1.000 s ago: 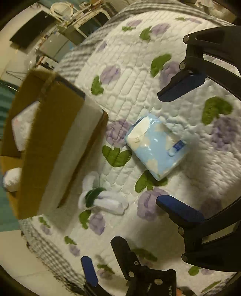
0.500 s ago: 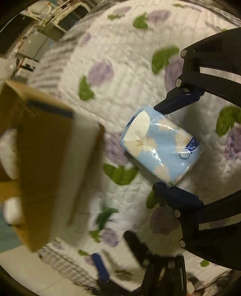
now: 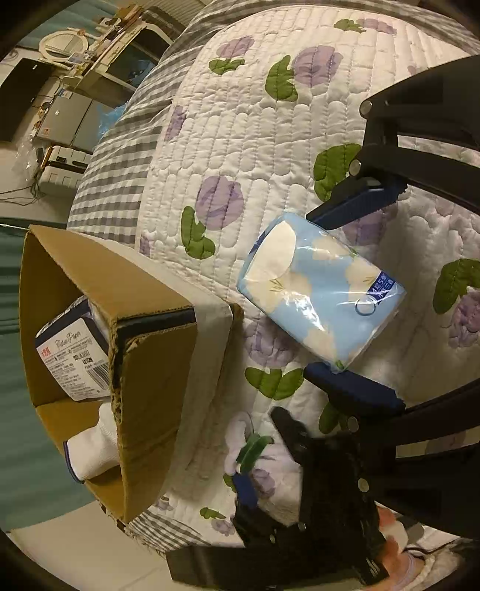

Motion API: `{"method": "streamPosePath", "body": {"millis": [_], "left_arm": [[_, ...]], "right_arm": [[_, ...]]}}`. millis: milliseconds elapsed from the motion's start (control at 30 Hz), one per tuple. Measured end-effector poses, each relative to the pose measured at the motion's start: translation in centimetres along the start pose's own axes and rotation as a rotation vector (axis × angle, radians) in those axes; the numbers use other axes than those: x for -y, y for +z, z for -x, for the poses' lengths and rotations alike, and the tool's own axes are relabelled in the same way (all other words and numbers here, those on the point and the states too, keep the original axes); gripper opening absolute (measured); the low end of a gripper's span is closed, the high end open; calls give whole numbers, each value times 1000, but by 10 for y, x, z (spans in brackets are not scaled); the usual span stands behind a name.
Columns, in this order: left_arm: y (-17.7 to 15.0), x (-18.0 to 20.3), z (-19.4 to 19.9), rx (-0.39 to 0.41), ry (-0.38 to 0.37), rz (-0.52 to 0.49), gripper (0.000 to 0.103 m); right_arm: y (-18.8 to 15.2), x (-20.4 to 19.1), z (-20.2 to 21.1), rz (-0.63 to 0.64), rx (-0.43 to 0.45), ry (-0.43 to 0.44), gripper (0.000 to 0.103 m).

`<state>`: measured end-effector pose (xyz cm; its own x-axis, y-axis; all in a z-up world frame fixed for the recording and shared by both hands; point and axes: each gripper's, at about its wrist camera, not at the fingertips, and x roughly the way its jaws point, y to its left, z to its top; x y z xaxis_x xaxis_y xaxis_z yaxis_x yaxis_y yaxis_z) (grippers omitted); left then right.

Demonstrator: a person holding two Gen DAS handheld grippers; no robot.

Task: Organize soft objects
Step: 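Grasp the blue tissue pack with the right gripper while the left grasps the fuzzy white-green item, then lower both held items into the box and open both grippers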

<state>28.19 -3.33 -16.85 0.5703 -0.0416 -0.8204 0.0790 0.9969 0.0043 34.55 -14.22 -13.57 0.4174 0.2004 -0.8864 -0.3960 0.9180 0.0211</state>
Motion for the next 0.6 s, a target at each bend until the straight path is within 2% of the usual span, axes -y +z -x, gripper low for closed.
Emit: {"method": "streamPosePath", "body": {"millis": [67,100,200,267,600], "left_arm": [[-1,-2,-4,-2,6,-11,55],[-2,-3,-2,4,8,-18,36],[-6,-3,6,21,-5,-53,26],[-11,-6,15,29,-34,-54,26],[-25,-18,88,136,-49,-68,26]], "right_arm": [[-4,-2,0,0,-3,2,74],[-4,-3,0,-1,-2,-2,74],[-8,-4,7,-4,9,-15,73],[-8,-3,15,-2,22,-27,73],[-18,-19,80,-33,125,-47,72]]}}
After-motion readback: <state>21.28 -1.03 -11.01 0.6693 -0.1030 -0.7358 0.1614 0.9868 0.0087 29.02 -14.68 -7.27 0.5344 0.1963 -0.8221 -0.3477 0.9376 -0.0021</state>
